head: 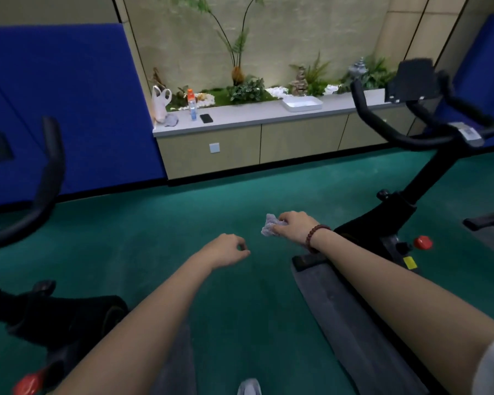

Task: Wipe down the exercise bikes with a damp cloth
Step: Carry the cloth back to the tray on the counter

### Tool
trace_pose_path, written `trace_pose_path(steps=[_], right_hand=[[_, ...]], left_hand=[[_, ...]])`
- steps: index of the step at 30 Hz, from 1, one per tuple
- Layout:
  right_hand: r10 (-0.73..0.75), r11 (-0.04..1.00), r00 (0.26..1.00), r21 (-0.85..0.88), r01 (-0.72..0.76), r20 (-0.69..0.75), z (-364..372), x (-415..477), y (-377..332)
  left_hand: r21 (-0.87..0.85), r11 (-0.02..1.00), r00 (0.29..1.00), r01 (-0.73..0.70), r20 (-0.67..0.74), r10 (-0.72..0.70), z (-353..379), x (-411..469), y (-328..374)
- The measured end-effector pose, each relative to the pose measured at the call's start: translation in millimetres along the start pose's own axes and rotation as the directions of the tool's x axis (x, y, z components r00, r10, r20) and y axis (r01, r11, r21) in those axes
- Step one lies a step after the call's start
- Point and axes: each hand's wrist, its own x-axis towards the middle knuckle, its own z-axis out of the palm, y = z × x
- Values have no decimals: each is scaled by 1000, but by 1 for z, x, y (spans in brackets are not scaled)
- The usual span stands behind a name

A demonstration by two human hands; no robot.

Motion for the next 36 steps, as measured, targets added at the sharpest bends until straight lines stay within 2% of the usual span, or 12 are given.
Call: trace_pose_path(steps=[3,8,11,18,21,24,29,36], right_hand=[[7,999,999,-37,-9,-37,-34,62,-10],[42,999,994,28,-39,-100,-59,138,-7],[51,999,997,10,-51,-53,-68,187,-5],[-1,1000,1000,30,2,-10,-84,341,-25],[-33,999,997,32,31,76,-94,420,-31],[-5,1000,978,-4,6,207,-114,490,-30],[39,999,987,-17,-37,154,-169,588,-14],[152,987,974,23,-159,167,-215,689,32]], left_hand=[[68,998,1000,8,8,-8,-45,65,-17],[151,989,999,-10,52,2,-84,153,-29],[170,985,995,-8,104,-10,-96,192,-40],[209,977,992,34,112,-59,-143,311,-93],[225,973,993,58,92,-80,-175,382,-114],[263,963,988,55,122,-90,-212,452,-124],[264,964,998,-13,67,-5,-270,558,-117],[240,964,987,-111,136,80,-307,705,-115]])
